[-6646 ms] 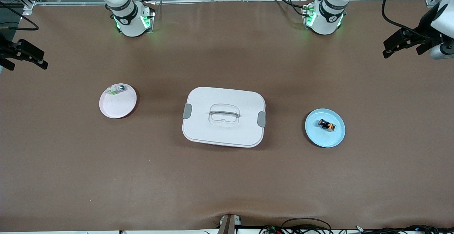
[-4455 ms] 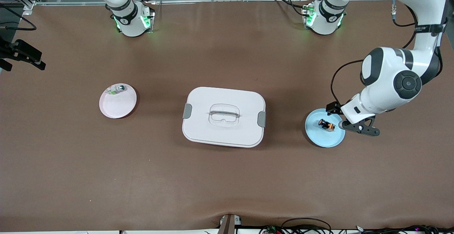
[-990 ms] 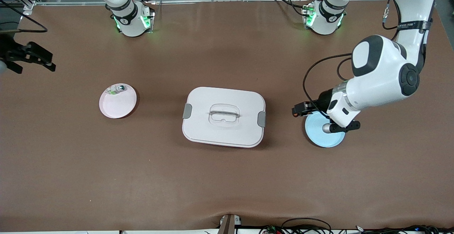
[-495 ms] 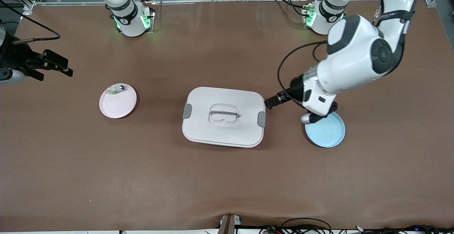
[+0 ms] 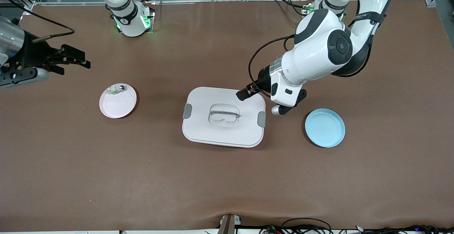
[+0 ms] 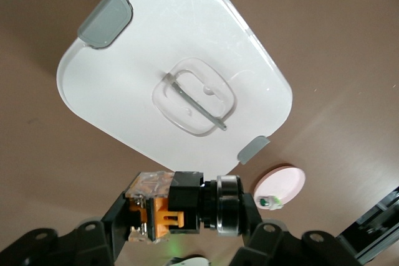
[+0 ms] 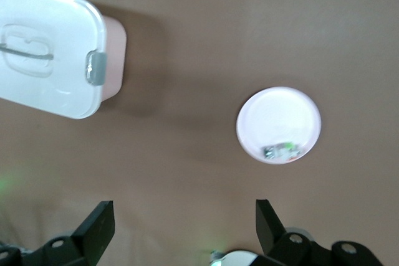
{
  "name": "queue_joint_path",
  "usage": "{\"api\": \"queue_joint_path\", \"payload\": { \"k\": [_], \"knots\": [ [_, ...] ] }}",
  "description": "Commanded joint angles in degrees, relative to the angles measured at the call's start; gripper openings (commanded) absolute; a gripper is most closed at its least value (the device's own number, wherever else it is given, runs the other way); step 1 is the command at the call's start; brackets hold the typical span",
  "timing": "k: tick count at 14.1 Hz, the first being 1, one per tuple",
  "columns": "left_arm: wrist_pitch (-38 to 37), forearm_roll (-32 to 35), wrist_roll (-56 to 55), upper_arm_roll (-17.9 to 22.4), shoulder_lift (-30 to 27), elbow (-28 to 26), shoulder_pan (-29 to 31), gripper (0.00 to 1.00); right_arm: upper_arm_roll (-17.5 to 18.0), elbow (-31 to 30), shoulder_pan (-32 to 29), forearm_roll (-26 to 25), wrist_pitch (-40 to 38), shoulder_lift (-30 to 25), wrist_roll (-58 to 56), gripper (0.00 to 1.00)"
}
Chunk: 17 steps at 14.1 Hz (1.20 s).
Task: Transfer orange switch to right arm and place
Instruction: 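Carry the orange switch over the white box while the right gripper approaches, then grasp the orange switch with the right gripper beside the left gripper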
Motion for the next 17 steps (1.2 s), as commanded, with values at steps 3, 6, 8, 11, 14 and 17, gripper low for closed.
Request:
{"api": "queue_joint_path", "payload": {
  "k": [3,6,8,11,14,17],
  "knots": [
    [6.83,-0.69,-13.48,0.19,2.01,2.38,-4.09,0.00,0.39,0.78,8.25,1.41,-0.96,-0.40,14.68,1.00],
    [10.18,-0.69,-21.29,0.19,2.97,3.60,-6.11,0.00,0.39,-3.06,10.65,7.27,4.73,-2.94,17.39,1.00],
    [12.20,-0.69,-25.87,0.28,3.94,4.48,-7.69,0.00,0.48,-10.43,12.91,10.37,12.45,-7.50,23.19,1.00],
    [15.28,-0.69,-32.11,0.36,5.17,4.66,-9.45,0.00,0.56,-23.53,15.91,16.76,27.30,-14.53,23.48,1.00],
    [16.34,-0.87,-36.60,0.19,6.40,4.84,-10.59,0.00,0.56,-32.08,18.63,24.59,38.84,-17.45,23.48,1.00],
    [18.80,-0.87,-41.61,-0.07,7.54,4.93,-11.30,0.00,0.65,-35.33,20.66,30.13,46.74,-17.10,23.57,1.00]
  ]
}}
